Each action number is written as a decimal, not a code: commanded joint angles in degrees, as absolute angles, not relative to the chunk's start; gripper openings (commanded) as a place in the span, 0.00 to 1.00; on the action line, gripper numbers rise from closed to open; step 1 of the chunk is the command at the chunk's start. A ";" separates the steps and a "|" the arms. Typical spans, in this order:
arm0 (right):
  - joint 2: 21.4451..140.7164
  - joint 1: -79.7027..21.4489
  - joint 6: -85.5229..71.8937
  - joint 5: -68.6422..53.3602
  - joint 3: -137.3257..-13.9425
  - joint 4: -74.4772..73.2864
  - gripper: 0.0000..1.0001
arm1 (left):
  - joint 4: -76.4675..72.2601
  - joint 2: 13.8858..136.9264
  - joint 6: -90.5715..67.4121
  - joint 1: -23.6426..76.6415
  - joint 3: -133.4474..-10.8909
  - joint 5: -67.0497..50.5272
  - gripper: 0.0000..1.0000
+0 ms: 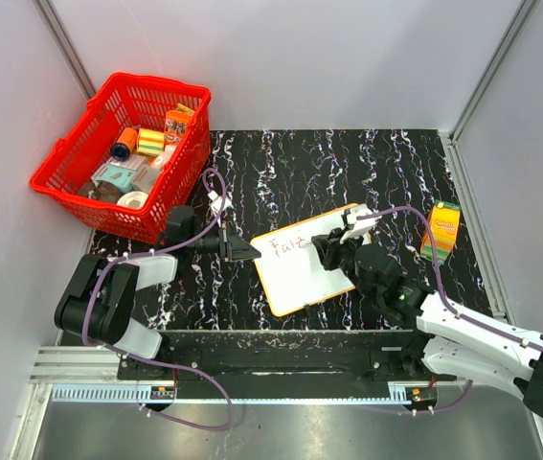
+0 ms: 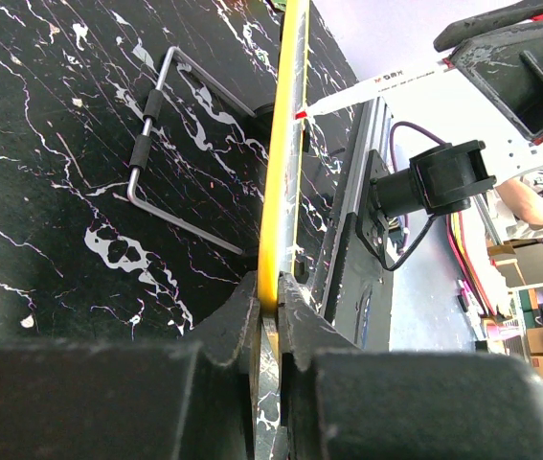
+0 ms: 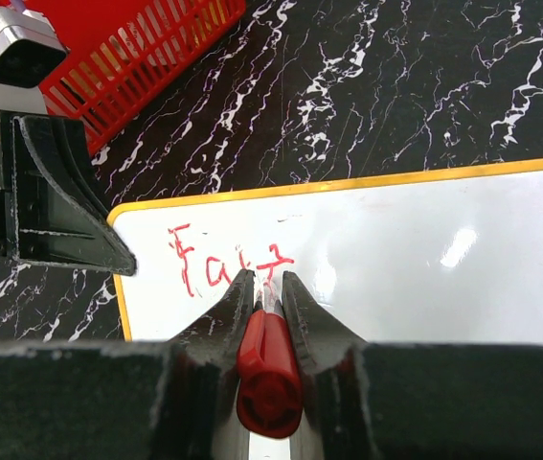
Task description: Write a sentence on the whiteboard
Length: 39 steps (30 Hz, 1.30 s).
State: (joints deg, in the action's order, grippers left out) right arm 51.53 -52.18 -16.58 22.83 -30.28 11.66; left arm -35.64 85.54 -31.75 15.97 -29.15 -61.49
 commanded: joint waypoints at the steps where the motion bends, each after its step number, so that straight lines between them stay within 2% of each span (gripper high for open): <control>1: 50.80 -51.86 -17.49 22.50 -29.88 10.72 0.00 | -35.68 84.73 -25.49 17.05 -29.62 -61.08 0.00; 22: 48.87 -51.86 -13.89 28.65 -32.43 10.72 0.00 | -35.42 84.73 -25.31 17.23 -29.79 -61.08 0.00; 28: 45.44 -51.86 -12.66 30.84 -31.81 15.47 0.00 | -35.24 84.73 -25.22 17.23 -29.71 -60.91 0.00; 39: 52.20 -50.63 -10.63 29.80 -36.03 16.79 0.00 | -34.89 84.64 -24.96 17.31 -29.80 -60.82 0.00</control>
